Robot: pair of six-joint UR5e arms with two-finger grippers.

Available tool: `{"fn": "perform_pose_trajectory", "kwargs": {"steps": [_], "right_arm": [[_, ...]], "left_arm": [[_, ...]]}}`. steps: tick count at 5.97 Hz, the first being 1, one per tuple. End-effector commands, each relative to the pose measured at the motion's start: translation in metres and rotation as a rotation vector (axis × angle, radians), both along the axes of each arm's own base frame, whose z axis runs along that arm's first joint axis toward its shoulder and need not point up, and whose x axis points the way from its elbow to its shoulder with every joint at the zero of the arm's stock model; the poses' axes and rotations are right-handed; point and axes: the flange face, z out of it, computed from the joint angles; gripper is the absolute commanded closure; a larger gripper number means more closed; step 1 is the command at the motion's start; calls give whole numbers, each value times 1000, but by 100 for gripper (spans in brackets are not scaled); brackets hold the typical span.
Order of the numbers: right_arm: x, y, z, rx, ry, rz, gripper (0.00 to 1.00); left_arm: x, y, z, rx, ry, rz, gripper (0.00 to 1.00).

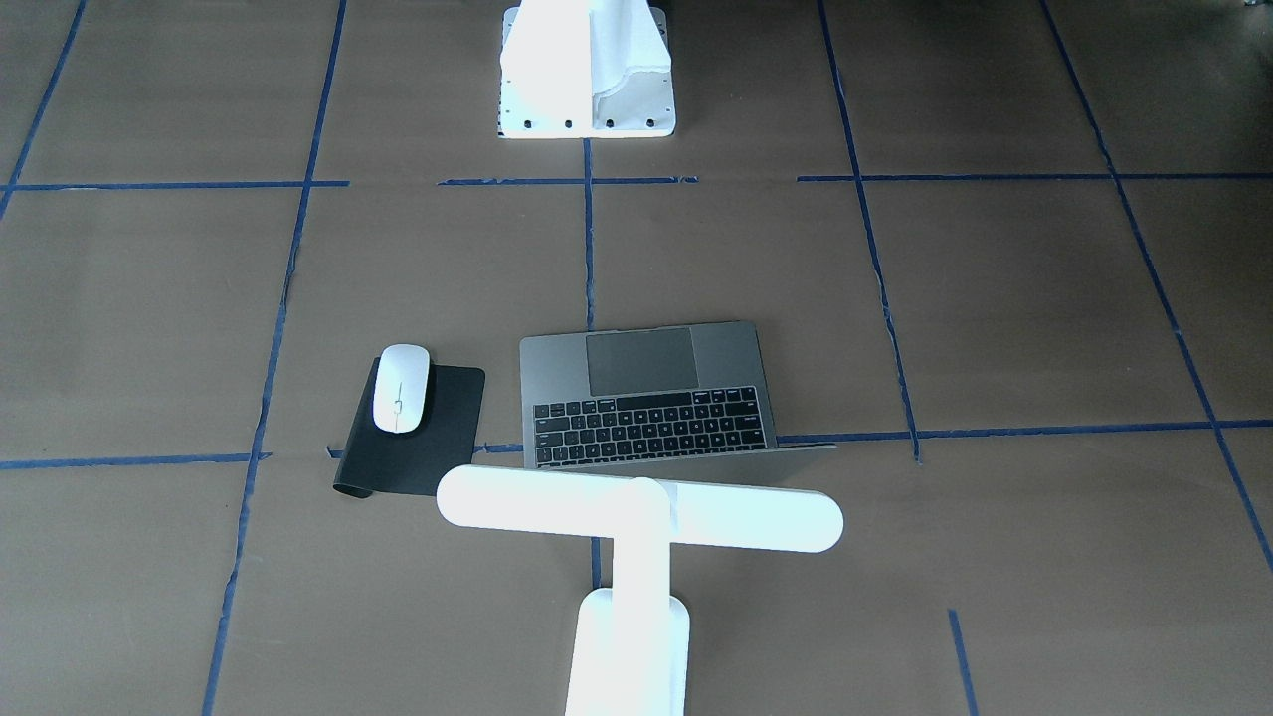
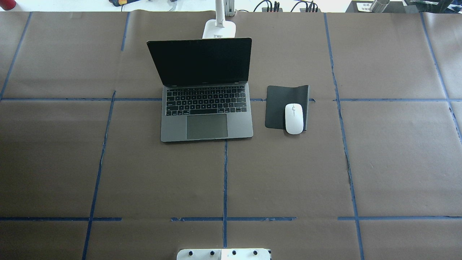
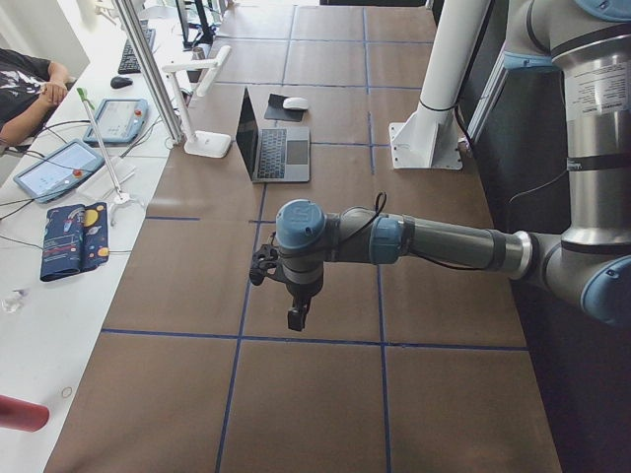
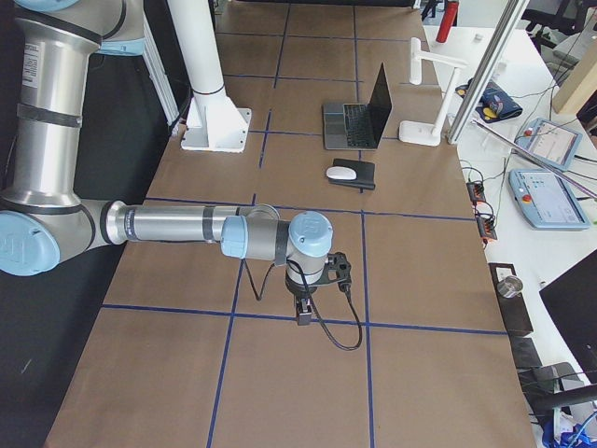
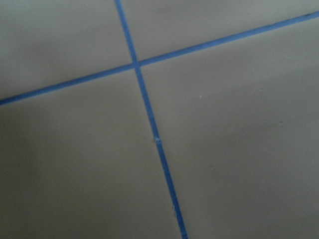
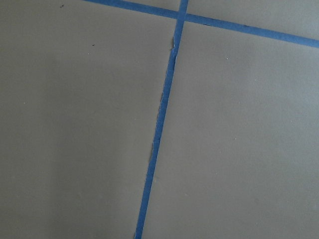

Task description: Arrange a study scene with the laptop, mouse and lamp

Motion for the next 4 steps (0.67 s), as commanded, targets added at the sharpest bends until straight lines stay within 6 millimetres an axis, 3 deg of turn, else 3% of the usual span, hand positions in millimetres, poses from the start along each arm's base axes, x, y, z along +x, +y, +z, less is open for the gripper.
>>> {"fn": "perform_pose_trajectory", "kwargs": {"steps": [1, 2, 4], "right_arm": [[0, 1, 1, -1, 0, 0, 0], [0, 2, 1, -4, 0, 0, 0], [0, 8, 6, 23, -2, 1, 0]], "left_arm": [[-4, 15, 25, -63, -3, -14, 0], [-3, 7, 30, -62, 2, -11, 0], [-4, 13, 48, -96, -4, -10, 0]]}}
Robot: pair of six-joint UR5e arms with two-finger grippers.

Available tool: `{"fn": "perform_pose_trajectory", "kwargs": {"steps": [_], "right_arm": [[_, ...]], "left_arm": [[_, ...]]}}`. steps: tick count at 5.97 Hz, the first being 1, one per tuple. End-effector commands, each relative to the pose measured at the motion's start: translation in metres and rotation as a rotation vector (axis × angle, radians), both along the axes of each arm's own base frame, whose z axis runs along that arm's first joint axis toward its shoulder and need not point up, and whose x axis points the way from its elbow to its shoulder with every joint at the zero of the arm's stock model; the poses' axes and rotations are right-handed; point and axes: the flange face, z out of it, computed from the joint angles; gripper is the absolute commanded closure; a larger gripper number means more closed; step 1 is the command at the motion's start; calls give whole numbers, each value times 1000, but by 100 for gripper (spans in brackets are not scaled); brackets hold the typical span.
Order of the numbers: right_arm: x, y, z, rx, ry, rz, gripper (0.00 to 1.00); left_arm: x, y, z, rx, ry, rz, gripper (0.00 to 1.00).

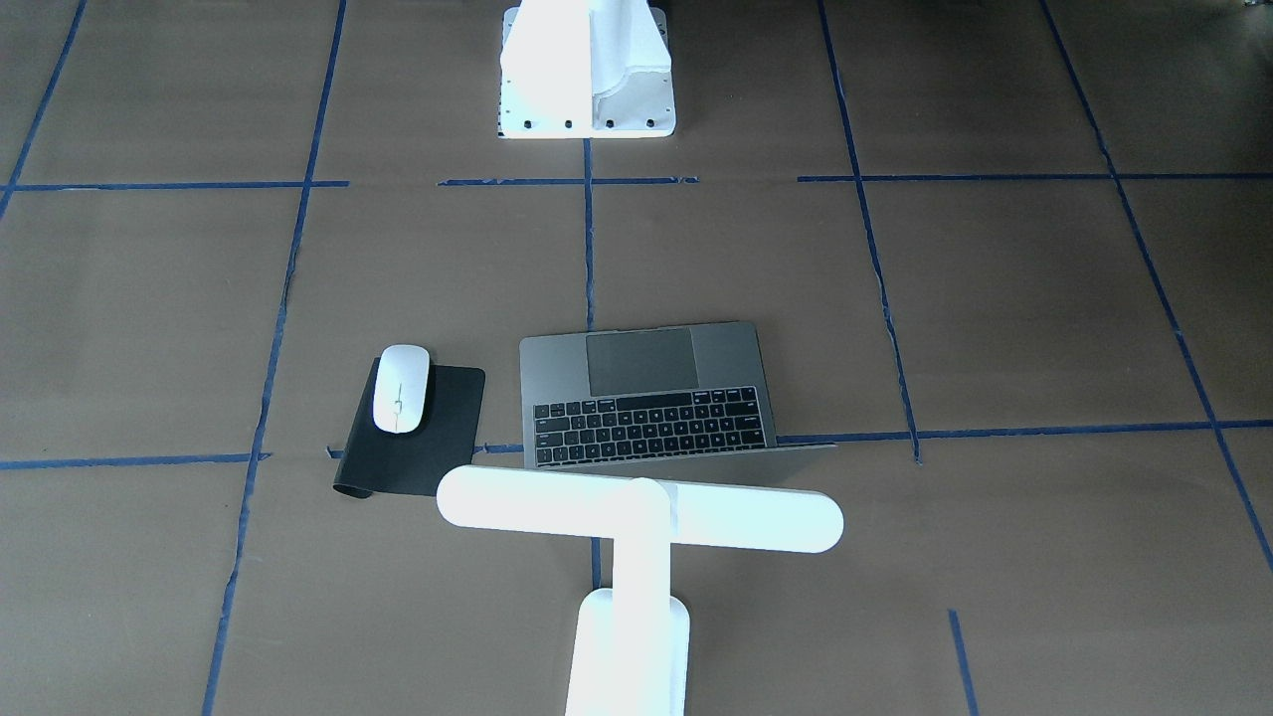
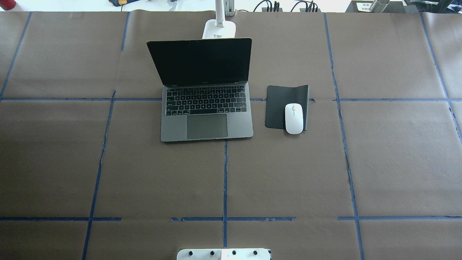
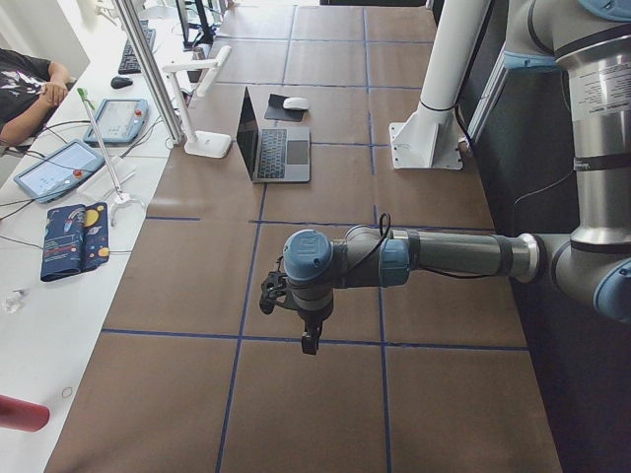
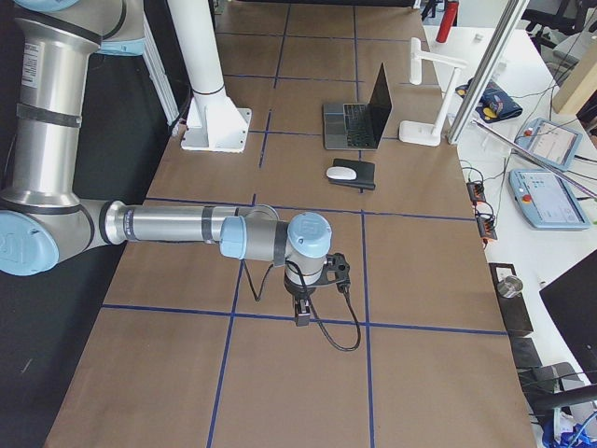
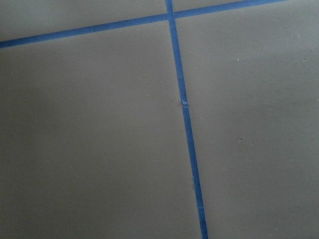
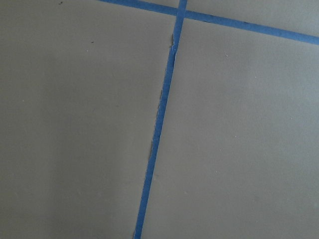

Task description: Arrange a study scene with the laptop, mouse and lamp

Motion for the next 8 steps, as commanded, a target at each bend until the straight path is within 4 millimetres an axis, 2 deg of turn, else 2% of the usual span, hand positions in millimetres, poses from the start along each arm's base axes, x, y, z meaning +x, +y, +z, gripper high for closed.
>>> {"fn": "perform_pose_trajectory", "kwargs": {"steps": [1, 8], "right_arm": [[0, 14, 9, 37, -4, 5, 0], [-2, 18, 15, 14, -4, 12, 0]], "left_arm": [[0, 4, 11, -23, -4, 0, 0], [0, 10, 18, -44, -1, 3, 0]]}}
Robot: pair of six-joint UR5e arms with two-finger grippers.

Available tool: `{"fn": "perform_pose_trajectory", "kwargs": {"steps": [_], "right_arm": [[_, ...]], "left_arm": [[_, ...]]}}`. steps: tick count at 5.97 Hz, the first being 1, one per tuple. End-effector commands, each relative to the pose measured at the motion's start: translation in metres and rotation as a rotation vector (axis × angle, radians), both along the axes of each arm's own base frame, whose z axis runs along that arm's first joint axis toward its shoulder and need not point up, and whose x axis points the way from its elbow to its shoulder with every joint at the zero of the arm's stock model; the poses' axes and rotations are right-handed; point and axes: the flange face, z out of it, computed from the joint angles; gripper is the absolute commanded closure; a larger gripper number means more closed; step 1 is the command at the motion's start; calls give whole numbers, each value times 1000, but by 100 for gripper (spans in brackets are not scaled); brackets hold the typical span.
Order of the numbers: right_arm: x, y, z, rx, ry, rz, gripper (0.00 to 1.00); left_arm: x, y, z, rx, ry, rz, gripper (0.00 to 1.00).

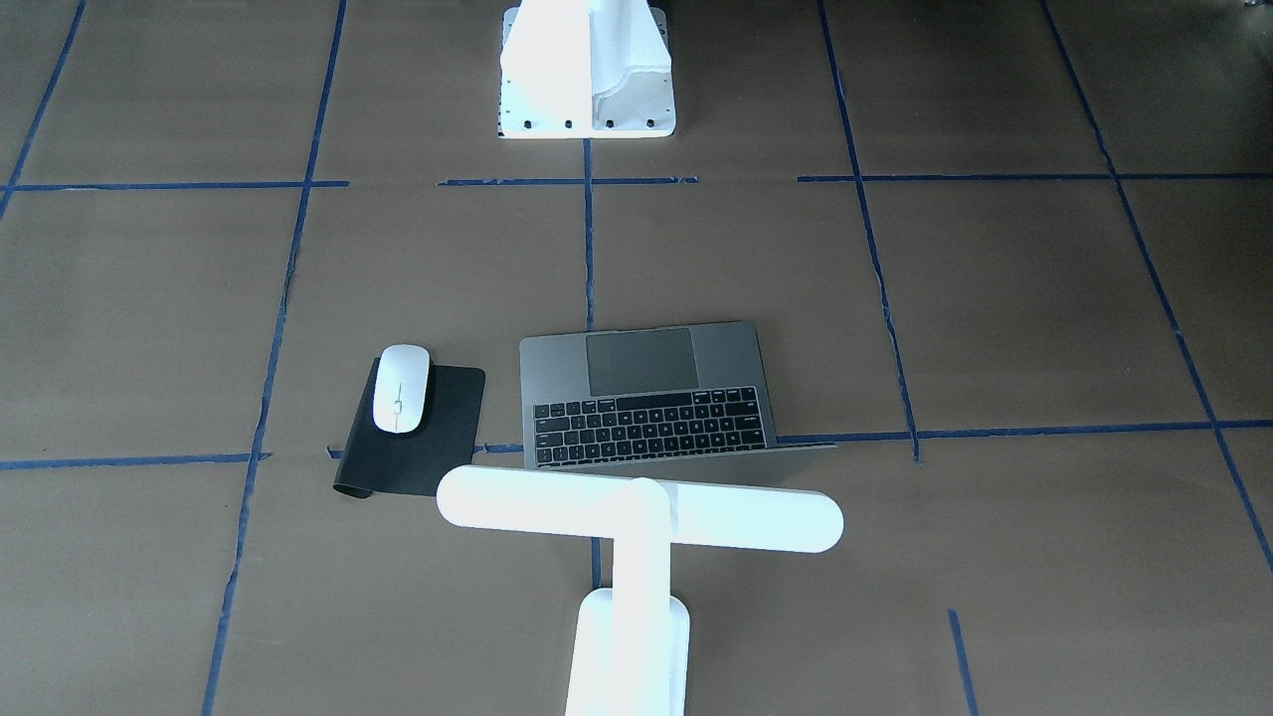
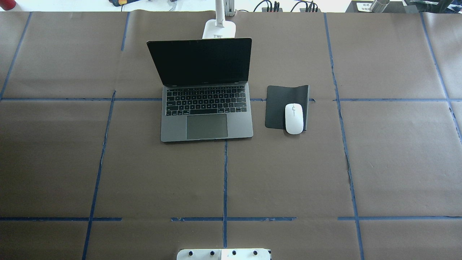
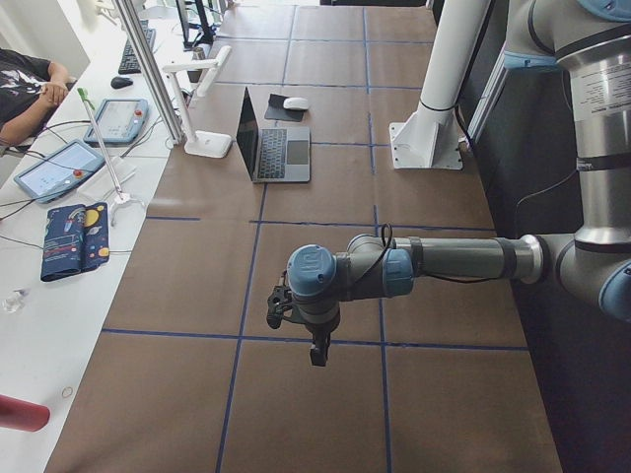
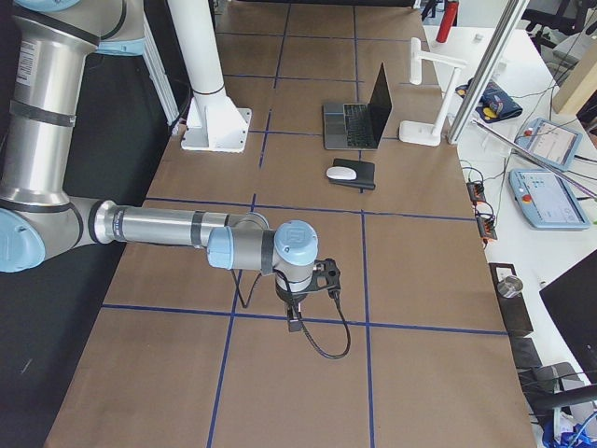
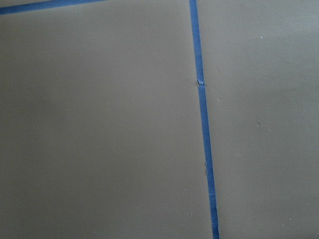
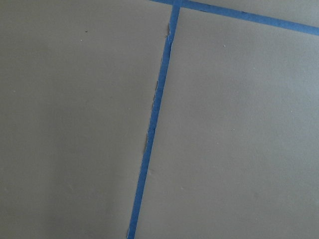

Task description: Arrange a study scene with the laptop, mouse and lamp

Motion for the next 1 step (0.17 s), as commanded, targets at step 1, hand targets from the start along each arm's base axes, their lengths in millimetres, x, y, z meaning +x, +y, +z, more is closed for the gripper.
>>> {"fn": "perform_pose_trajectory", "kwargs": {"steps": [1], "right_arm": [[0, 0, -1, 1, -2, 1, 0]], "left_arm": [[0, 0, 1, -2, 0, 0, 0]]}}
